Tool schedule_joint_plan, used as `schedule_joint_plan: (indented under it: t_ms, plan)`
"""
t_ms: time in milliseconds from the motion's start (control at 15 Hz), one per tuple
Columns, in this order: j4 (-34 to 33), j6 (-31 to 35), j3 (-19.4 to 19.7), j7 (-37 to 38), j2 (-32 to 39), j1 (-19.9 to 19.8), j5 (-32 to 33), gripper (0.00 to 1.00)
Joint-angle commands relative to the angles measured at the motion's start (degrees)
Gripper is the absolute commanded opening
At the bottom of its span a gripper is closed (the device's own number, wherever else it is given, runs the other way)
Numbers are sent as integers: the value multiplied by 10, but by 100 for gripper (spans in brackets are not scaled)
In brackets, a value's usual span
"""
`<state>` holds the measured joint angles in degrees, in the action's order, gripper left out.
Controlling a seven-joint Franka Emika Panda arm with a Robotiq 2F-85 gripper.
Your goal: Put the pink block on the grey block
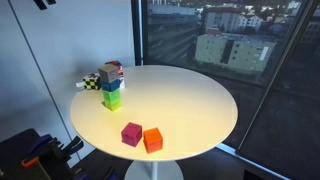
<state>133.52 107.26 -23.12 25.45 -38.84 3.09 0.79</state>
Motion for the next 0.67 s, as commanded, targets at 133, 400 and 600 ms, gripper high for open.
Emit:
schedule_joint_plan:
  t_ms: [133, 400, 600]
  plan:
    - [-2, -1, 9, 7, 3, 12, 8, 100]
    - [-2, 2, 10, 6, 4, 10, 11, 100]
    - [-9, 5, 19, 6, 9, 2, 17, 100]
